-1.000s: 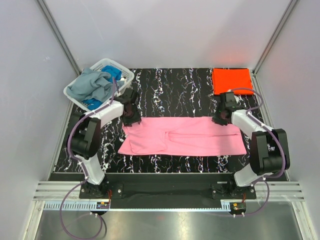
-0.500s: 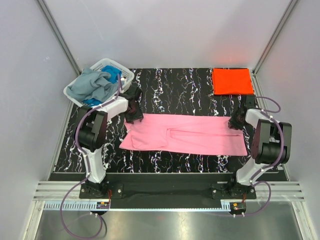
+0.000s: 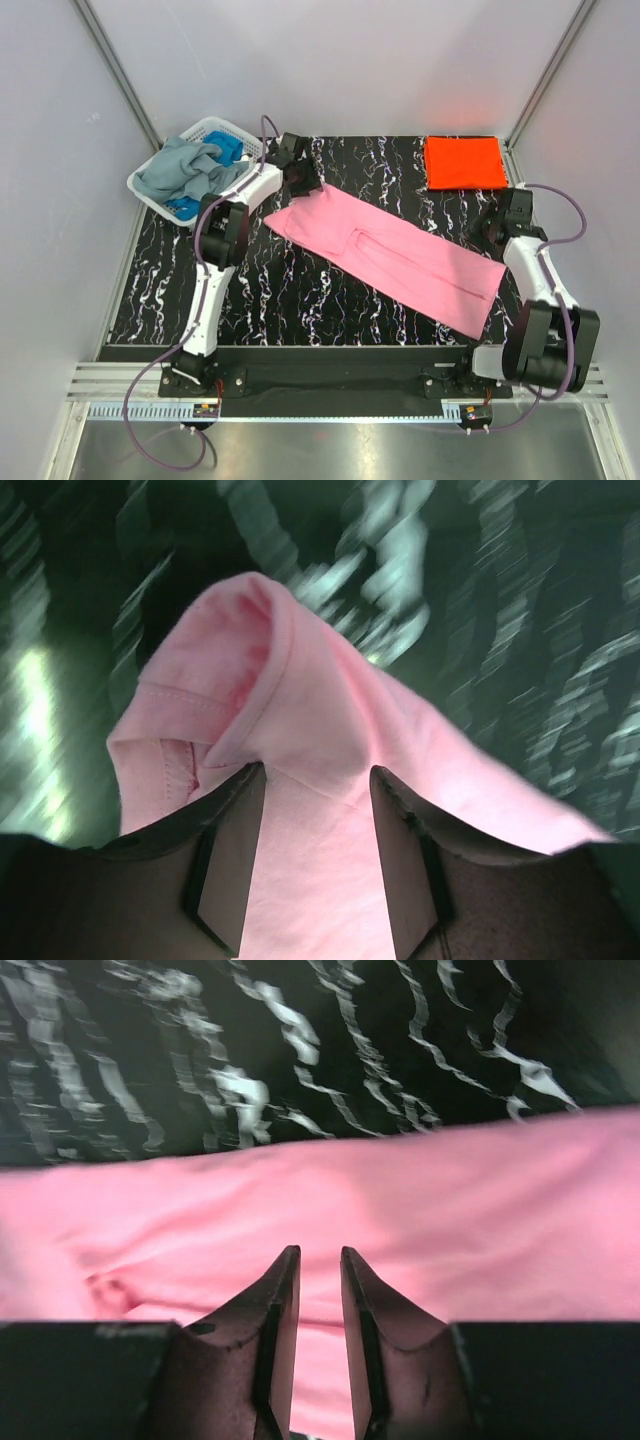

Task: Fold and stack the t-shirts
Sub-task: Fold the tshirt

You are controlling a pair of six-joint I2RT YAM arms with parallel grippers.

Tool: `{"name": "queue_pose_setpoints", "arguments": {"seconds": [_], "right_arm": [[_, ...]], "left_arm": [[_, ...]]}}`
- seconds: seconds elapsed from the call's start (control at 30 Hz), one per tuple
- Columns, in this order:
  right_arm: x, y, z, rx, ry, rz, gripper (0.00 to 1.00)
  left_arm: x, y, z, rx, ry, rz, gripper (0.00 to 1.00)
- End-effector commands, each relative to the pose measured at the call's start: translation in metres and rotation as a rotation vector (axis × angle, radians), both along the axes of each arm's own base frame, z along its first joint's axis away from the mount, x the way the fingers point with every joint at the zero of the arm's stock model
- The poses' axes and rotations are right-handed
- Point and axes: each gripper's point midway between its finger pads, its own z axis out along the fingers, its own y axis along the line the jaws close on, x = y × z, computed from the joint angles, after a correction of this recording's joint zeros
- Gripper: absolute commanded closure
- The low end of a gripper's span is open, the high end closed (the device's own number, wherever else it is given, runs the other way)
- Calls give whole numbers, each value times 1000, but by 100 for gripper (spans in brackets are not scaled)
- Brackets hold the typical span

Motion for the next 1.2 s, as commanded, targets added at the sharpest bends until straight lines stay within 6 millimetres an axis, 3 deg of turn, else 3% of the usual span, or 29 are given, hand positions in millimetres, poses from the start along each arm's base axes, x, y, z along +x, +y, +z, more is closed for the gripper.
{"name": "queue_pose_setpoints", "arguments": {"seconds": [0.0, 0.07, 0.13, 0.17, 0.2, 0.23, 0.27, 0.3, 0.33, 0.43, 0.53, 0.63, 0.7, 0.83, 0.9, 0.93, 1.0, 1.03, 1.17], "right_arm": [[23, 24, 55, 112, -217, 61, 69], [25, 37, 70, 146, -282, 127, 69], [22, 43, 76, 146, -289, 173, 68], [18, 46, 76, 157, -276, 193, 67], [18, 47, 80, 150, -282, 207, 67], [14, 48, 82, 152, -279, 214, 66], [12, 50, 84, 157, -283, 222, 66], [10, 51, 86, 157, -289, 225, 66], [7, 53, 92, 155, -305, 231, 66], [-1, 55, 97, 155, -311, 240, 67], [-5, 59, 106, 162, -332, 255, 67], [-8, 62, 118, 168, -351, 268, 66], [-8, 63, 129, 162, -379, 279, 66], [-9, 65, 137, 166, -412, 282, 66], [-6, 68, 131, 197, -418, 281, 66], [-5, 71, 132, 214, -420, 289, 67], [-3, 71, 127, 223, -403, 283, 67], [-4, 70, 126, 220, -402, 282, 67], [-3, 64, 127, 188, -395, 262, 67]], "left_arm": [[49, -43, 35, -271, -120, -38, 48], [65, -46, 62, -381, -187, -36, 48], [62, -52, 91, -434, -240, -61, 48], [60, -53, 135, -458, -330, -85, 48], [51, -50, 132, -432, -329, -88, 48], [38, -53, 173, -437, -396, -108, 47], [30, -55, 185, -433, -427, -115, 47], [13, -59, 172, -399, -399, -114, 47], [-1, -60, 197, -396, -426, -113, 48], [-48, -60, 171, -299, -300, -64, 62], [-91, -61, 135, -192, -218, -38, 83], [-114, -58, 103, -96, -156, -26, 94], [-119, -55, 88, -53, -123, -21, 100], [-119, -41, 51, 37, -61, 30, 100], [-114, -39, 40, 47, -27, 56, 100], [-117, -38, 21, 70, 24, 51, 100], [-111, -41, 14, 82, 36, 48, 100], [-112, -40, -1, 106, 60, 47, 100], [-108, -26, -29, 179, 130, 64, 100]]}}
